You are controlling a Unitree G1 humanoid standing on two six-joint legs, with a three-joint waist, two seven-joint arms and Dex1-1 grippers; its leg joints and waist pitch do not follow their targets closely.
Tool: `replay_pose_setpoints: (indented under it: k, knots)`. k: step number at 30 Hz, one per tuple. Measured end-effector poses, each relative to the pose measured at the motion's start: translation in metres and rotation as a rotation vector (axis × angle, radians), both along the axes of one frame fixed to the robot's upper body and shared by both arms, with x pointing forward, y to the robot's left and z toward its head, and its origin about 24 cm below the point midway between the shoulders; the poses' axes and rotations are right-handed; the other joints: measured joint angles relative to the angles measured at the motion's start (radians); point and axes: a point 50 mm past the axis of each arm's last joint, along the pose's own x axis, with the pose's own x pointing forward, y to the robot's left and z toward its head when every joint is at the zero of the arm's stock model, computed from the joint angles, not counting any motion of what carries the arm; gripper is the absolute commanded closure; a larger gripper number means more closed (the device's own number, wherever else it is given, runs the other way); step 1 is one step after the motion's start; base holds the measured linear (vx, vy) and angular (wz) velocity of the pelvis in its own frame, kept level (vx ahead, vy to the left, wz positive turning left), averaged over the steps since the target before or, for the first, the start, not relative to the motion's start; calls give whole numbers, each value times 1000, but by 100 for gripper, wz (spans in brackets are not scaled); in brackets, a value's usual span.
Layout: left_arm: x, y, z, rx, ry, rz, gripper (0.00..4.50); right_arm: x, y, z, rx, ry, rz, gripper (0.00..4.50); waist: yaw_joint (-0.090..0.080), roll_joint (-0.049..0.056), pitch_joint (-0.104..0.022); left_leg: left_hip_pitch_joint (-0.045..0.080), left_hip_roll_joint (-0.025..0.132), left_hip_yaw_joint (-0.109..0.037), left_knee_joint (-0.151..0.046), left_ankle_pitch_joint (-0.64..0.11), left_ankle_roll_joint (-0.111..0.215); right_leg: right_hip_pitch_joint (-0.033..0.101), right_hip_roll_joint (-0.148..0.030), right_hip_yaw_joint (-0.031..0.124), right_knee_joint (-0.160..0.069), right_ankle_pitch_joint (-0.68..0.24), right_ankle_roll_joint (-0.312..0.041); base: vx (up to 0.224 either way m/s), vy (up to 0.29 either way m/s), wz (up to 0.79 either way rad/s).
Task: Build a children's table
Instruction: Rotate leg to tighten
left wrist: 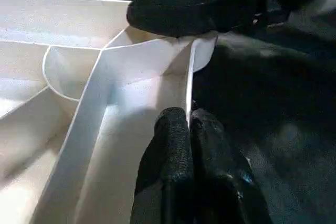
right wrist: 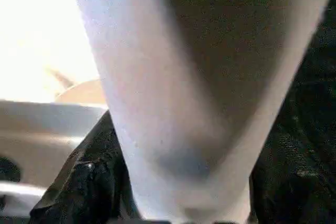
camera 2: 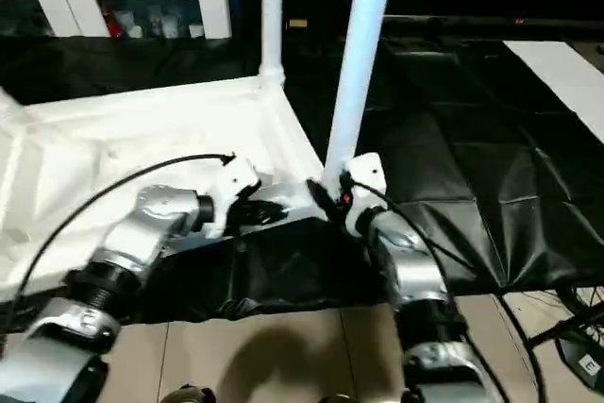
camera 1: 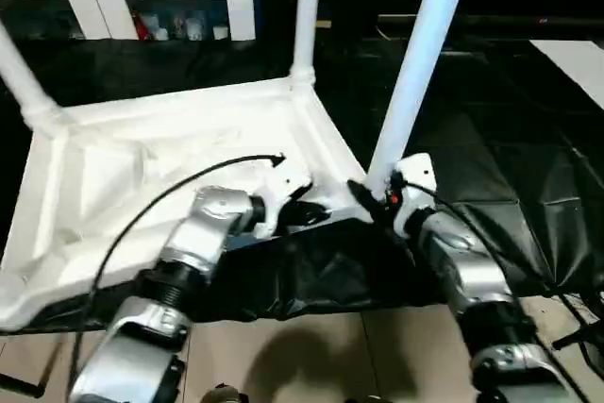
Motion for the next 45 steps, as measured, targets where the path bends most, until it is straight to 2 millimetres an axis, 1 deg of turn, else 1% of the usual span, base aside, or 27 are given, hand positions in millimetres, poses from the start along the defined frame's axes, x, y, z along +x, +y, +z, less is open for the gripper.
replay_pose_setpoints:
  k: [1,4,5,8,9,12,15,18,21,25,28,30,32,33,34,37,40,41,45]
  knots:
    - [0,-2,0,-2,-2,7,450,1,1,0,5,-1,-18,116,0,0,0,0,0,0,0,0,0,0,0,0,0,0,0,0,0,0]
    - [-1,-4,0,1,-13,14,450,1,4,0,17,-8,-32,108,-1,0,0,0,0,0,-1,0,0,0,0,0,0,0,1,0,0,0]
    - [-2,-4,-1,1,-15,16,450,1,5,0,19,-9,-33,74,-2,0,0,0,0,0,-1,0,0,0,0,0,0,0,1,0,0,0]
    - [-2,-4,0,1,-17,17,450,1,6,0,21,-11,-29,64,-3,0,0,0,0,0,-1,0,0,0,0,0,0,-1,1,0,0,0]
    - [-2,-4,0,1,-18,17,450,1,7,0,21,-12,-24,42,-4,0,0,0,0,0,-1,0,0,0,0,0,-1,-1,1,0,0,0]
    - [-2,-1,0,5,-17,-2,450,-1,6,0,-10,-18,25,42,-6,0,0,0,0,0,-2,0,0,0,0,0,-1,-1,1,0,0,0]
    - [-3,8,3,21,-15,-61,450,-9,-2,2,-60,-19,173,42,-7,0,0,0,0,0,-5,0,0,-1,1,0,-2,-1,2,0,0,0]
    - [-4,16,3,19,0,-108,450,-14,-9,4,-64,-11,279,42,-6,-1,1,-2,1,0,-5,0,0,-2,1,-1,-2,-2,2,0,0,0]
    - [-4,22,5,25,15,-152,450,-20,-18,7,-111,6,405,42,-1,-1,1,-3,0,0,-4,0,0,-2,1,-1,-2,-1,2,0,0,0]
    - [-4,27,6,36,27,-186,450,-24,-22,8,-133,19,485,42,2,-2,1,-3,0,0,-3,0,0,-2,1,-1,-1,-1,2,0,0,0]
    - [-5,30,6,45,47,-235,450,-28,-27,11,-163,41,582,42,6,-2,1,-3,0,0,-2,0,0,-1,0,-1,-1,-1,2,0,0,0]
    - [-5,33,7,48,65,-260,450,-31,-29,12,-176,54,639,42,8,-4,0,-3,0,1,-2,0,0,-1,1,-1,-1,-1,2,0,0,0]
    - [-6,34,7,52,75,-280,450,-32,-26,13,-173,60,677,42,11,-5,0,-3,0,0,-1,0,0,-1,0,-2,-1,-1,2,0,0,0]
    - [-6,35,8,55,79,-290,450,-32,-26,13,-166,66,696,55,13,-6,0,-3,0,0,0,0,0,-1,0,-2,-1,-1,2,0,0,0]
    - [-5,35,8,60,81,-296,450,-33,-26,13,-165,70,709,55,14,-6,0,-3,0,0,0,0,0,-1,0,-2,-1,-1,2,0,0,0]
    - [-5,36,8,61,90,-318,450,-34,-28,15,-157,86,728,82,17,-6,0,-4,0,0,1,0,0,-1,0,-1,-1,-1,1,0,0,0]
    - [-6,36,9,63,97,-337,450,-35,-29,16,-144,98,742,94,19,-6,0,-5,0,0,1,0,0,-1,0,-2,0,-1,1,0,0,0]
    - [-6,36,9,65,100,-344,450,-36,-29,16,-144,101,747,111,20,-6,0,-5,0,0,1,0,0,-1,0,-2,0,-1,1,0,0,0]
    - [-6,36,8,62,106,-354,450,-37,-31,16,-146,111,749,137,26,-6,0,-5,0,0,1,0,0,-1,0,-2,0,-1,1,0,0,0]
